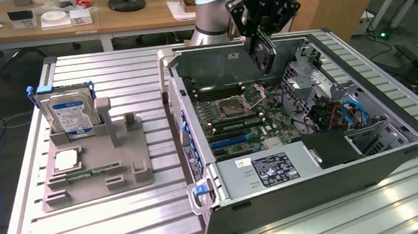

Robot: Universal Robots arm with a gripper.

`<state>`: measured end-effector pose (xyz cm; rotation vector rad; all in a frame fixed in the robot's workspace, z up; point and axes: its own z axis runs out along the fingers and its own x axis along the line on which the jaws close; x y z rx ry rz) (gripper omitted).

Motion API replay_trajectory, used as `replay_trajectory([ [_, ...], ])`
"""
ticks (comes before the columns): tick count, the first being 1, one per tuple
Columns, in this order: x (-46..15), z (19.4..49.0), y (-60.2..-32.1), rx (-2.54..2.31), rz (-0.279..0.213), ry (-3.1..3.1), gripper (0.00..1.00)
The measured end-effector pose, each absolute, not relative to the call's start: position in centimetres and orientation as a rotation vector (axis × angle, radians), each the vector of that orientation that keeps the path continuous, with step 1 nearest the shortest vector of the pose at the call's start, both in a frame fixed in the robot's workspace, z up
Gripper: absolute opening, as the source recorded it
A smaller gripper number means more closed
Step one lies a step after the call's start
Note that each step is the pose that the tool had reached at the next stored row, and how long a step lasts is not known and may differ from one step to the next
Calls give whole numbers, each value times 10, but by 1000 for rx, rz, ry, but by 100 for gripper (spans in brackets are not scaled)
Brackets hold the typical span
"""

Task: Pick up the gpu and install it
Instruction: 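Pick up the gpu and move the gpu toward the slot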

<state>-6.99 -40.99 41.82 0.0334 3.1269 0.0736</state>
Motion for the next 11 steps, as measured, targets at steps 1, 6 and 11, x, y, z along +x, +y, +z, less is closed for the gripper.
replay_trajectory([
  [1,-68,418,-410,33,74,3127,28],
  [6,-60,418,-410,33,74,3127,28],
  [11,-55,418,-410,33,74,3127,28],
])
